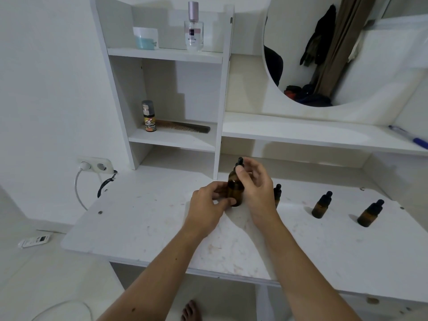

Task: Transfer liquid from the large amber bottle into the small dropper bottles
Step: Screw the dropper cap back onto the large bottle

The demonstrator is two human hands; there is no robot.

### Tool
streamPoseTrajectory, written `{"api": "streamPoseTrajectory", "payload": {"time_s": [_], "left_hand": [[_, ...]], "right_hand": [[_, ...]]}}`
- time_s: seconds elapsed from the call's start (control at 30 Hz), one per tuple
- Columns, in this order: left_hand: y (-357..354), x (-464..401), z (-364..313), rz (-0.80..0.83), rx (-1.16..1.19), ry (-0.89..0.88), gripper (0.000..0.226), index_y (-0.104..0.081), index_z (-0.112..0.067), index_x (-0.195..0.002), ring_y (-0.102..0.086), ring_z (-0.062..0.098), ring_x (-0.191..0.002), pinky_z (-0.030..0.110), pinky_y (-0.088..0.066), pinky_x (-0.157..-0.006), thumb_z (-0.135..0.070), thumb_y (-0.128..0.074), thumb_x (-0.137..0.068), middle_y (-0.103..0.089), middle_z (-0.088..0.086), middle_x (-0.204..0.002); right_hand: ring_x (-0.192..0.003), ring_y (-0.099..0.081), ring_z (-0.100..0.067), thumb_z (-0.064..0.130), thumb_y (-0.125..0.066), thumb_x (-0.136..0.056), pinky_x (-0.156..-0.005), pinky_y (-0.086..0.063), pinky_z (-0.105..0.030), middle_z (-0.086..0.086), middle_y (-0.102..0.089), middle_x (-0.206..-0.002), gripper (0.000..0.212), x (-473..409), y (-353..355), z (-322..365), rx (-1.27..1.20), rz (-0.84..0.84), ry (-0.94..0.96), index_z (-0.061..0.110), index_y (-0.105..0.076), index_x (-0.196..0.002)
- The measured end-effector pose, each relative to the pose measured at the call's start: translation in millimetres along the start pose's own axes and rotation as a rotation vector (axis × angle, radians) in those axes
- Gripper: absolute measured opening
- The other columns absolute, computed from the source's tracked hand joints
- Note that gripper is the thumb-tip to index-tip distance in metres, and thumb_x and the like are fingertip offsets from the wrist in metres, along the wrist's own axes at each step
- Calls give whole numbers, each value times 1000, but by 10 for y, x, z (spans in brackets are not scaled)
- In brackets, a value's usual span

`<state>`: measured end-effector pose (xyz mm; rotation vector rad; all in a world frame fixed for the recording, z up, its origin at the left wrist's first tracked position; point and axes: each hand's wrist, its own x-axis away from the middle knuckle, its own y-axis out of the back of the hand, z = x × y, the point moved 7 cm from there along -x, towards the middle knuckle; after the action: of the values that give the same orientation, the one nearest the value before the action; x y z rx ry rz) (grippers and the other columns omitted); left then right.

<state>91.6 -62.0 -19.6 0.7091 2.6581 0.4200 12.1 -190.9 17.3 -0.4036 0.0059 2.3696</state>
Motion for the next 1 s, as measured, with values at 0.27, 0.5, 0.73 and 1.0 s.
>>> {"api": "streamPoseTrajectory", "payload": {"time_s": [0.27,0.5,0.73,1.0], "left_hand": [[2,2,6,0,6,-2,41,-73,-21,-124,-72,3,-102,31,-59,-99,-18,-84,-85,-78,-14,-107],[1,-6,-3,-2,-4,-1,41,-73,-22,-124,-72,5,-102,34,-59,-99,-19,-84,-85,-78,-13,-108],[1,-10,16,0,-4,12,43,-72,-22,-125,-72,5,-102,34,-59,-99,-21,-86,-84,-78,-12,-108],[20,-9,-10,-6,-10,16,44,-73,-20,-126,-72,4,-102,32,-59,-99,-20,-86,-83,-78,-11,-109]], "right_hand": [[-108,-72,-10,20,-71,-101,-92,-56,-23,0,-75,-117,21,-13,-1,-15,-14,13,-13,20,-69,-122],[-106,-74,-12,22,-74,-99,-91,-58,-24,4,-77,-110,18,-19,4,-21,7,18,-13,22,-69,-117],[-106,-73,-10,25,-64,-106,-93,-57,-24,2,-79,-112,22,-18,-2,2,66,90,22,23,-76,-123],[-105,-73,-10,24,-68,-103,-89,-56,-22,3,-79,-111,20,-38,35,-19,22,67,-17,26,-77,-121]]}}
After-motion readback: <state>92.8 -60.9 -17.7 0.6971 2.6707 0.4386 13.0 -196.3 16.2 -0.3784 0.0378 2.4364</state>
